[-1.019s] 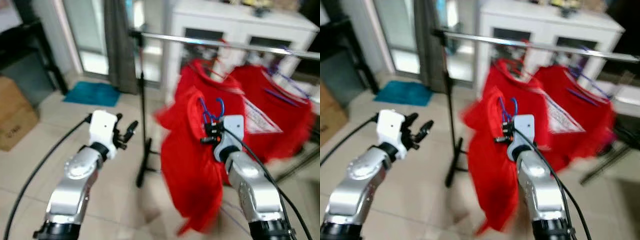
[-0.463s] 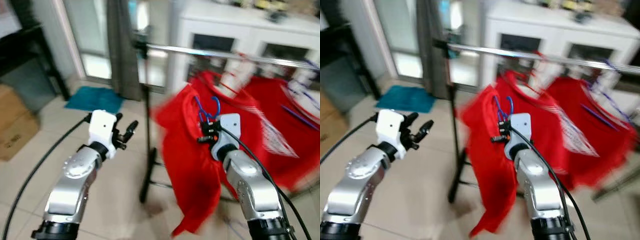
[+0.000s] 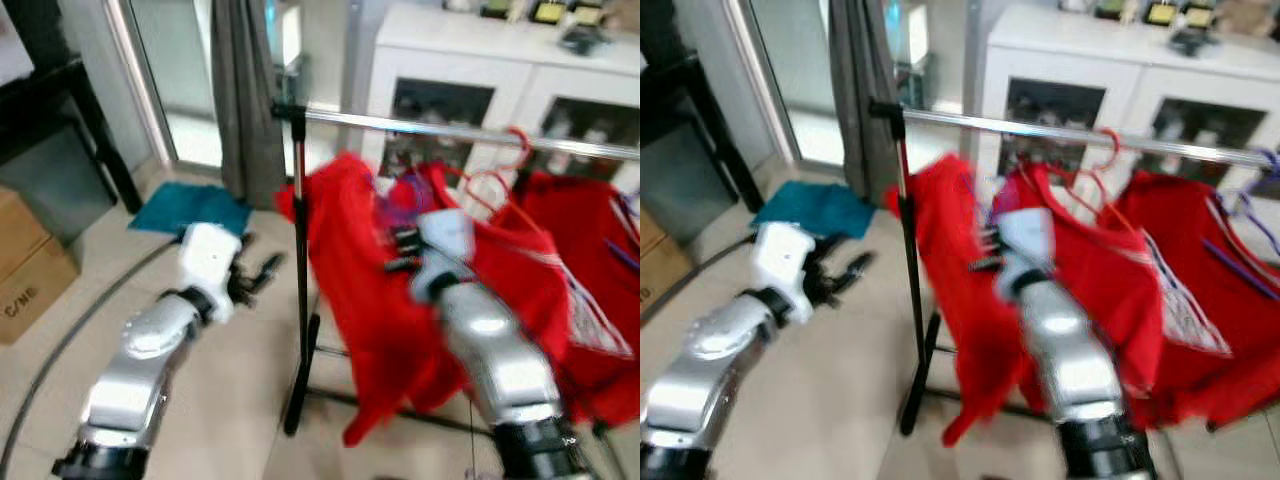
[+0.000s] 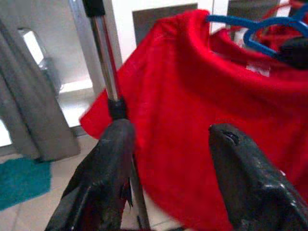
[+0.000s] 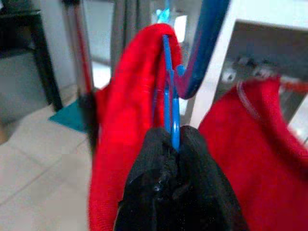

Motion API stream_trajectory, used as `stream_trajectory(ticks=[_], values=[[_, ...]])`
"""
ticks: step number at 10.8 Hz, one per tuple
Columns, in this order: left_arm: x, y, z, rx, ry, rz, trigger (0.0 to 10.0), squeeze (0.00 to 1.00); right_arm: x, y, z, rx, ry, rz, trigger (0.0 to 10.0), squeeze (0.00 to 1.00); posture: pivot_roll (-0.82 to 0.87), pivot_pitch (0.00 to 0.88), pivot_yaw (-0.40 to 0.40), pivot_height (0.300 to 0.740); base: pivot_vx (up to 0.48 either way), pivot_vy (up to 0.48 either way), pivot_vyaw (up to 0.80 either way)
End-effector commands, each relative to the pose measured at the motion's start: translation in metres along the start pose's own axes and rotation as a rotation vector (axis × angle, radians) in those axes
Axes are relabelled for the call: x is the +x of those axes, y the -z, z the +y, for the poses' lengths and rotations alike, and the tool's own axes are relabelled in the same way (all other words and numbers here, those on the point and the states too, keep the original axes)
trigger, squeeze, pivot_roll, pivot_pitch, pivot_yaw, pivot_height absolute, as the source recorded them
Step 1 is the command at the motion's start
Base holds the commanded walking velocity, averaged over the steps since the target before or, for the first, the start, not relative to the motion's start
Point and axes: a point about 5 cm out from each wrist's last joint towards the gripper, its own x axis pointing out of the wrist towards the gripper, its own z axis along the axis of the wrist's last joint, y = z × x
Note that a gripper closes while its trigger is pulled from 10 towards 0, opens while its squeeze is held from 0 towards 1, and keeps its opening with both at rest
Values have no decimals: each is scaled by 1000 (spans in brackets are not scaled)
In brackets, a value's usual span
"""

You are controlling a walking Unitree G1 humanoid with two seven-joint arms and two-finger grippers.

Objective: Hang hanger

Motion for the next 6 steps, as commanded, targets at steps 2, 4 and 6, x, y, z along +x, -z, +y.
stream_trajectory(ticks=[2, 4, 6], values=[[-5, -10, 4, -17, 31, -40, 10000, 0, 8, -28, 8, -26, -17, -94, 10000, 0, -34, 0, -15, 740, 439, 0, 0], [-6, -25, -10, -58, 192, -87, 10000, 0, 13, -36, 1, -52, 42, -115, 10000, 0, -30, 0, -13, 740, 0, 0, 0], [-5, -32, -15, -40, 268, -97, 10000, 0, 17, -41, -1, -51, 59, -126, 10000, 0, -32, 0, 5, 740, 0, 0, 0]])
